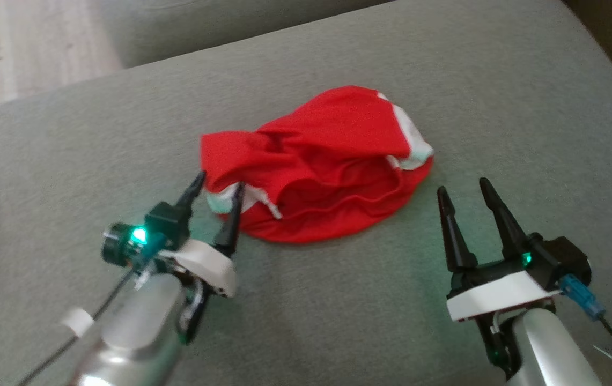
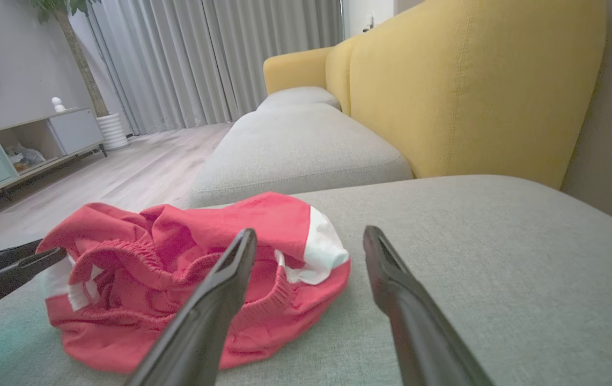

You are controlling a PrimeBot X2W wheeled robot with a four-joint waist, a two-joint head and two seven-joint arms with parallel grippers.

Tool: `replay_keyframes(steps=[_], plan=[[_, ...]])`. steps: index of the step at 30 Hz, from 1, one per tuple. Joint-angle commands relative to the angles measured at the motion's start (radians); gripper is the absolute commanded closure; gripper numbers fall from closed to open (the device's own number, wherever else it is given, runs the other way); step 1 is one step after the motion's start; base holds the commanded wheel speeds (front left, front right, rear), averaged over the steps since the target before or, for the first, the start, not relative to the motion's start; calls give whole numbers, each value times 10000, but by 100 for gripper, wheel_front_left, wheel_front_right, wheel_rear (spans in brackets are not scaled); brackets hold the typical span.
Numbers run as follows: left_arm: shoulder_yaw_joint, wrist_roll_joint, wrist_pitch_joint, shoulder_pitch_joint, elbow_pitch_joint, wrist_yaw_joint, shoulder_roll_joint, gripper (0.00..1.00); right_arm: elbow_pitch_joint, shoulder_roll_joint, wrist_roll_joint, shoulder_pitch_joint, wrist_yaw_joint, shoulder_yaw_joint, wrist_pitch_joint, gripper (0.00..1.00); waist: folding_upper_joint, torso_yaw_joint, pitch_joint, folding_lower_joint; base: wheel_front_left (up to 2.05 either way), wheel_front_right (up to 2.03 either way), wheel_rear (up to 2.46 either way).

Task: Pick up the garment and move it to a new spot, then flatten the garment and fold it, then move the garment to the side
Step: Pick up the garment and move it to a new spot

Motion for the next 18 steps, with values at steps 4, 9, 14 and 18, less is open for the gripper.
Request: replay_keyframes(steps=[4, 9, 14, 18], plan=[[2104, 639, -179, 956, -2018, 1118, -577, 0, -216, 45, -62, -13, 69, -122, -36, 0, 0, 960, -302, -2, 0, 0, 0], [3906, 1514, -182, 3043, -3998, 1622, -991, 0, -357, 45, 16, 253, 69, -226, -36, 0, 0, 1558, -801, -2, 0, 0, 0], [5454, 2471, -183, 5126, -6045, 1149, -1373, 0, -606, 45, 21, 710, 69, -411, -36, 0, 0, 2049, -1449, -2, 0, 0, 0], [5970, 3090, -184, 6240, -6870, 666, -1458, 0, -822, 45, 44, 1116, 69, -618, -36, 0, 0, 2367, -1816, -2, 0, 0, 0]])
